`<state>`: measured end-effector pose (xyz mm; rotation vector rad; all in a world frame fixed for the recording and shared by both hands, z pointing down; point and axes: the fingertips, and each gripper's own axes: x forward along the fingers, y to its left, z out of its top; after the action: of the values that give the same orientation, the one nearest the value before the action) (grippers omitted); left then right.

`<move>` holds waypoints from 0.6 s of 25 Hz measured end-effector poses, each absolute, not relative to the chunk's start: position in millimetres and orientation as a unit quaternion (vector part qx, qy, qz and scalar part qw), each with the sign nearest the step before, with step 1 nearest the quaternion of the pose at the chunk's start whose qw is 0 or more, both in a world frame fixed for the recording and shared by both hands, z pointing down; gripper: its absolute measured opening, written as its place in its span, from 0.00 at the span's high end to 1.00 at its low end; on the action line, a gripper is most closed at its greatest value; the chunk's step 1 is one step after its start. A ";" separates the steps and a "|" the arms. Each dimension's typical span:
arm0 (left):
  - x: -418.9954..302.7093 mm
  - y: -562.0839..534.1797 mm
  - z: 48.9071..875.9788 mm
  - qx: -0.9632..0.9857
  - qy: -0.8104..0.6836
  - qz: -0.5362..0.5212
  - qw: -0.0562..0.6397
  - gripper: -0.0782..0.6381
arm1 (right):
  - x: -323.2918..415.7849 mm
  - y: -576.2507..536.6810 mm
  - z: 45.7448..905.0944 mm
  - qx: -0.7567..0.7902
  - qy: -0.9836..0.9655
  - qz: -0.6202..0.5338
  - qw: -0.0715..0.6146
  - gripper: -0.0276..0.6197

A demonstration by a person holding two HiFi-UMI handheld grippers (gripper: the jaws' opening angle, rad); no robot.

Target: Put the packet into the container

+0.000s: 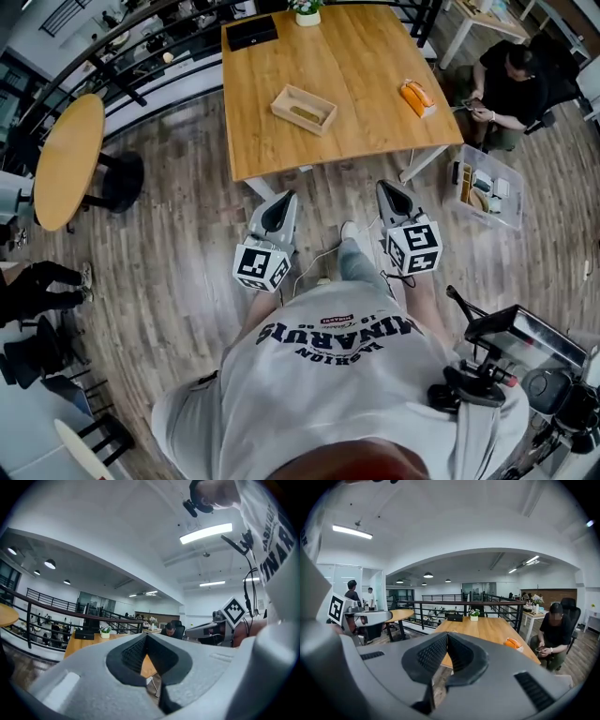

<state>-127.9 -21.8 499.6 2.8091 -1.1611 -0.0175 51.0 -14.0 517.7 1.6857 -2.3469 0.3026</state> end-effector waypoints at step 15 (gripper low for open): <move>-39.0 -166.0 510.2 0.925 -0.374 0.022 0.066 0.90 | 120.4 -169.3 527.2 0.547 -0.818 0.116 0.134 0.94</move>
<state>-39.0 -166.0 510.2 2.7901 -1.1276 0.0667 120.4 -169.3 527.2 1.5863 -2.3706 0.3359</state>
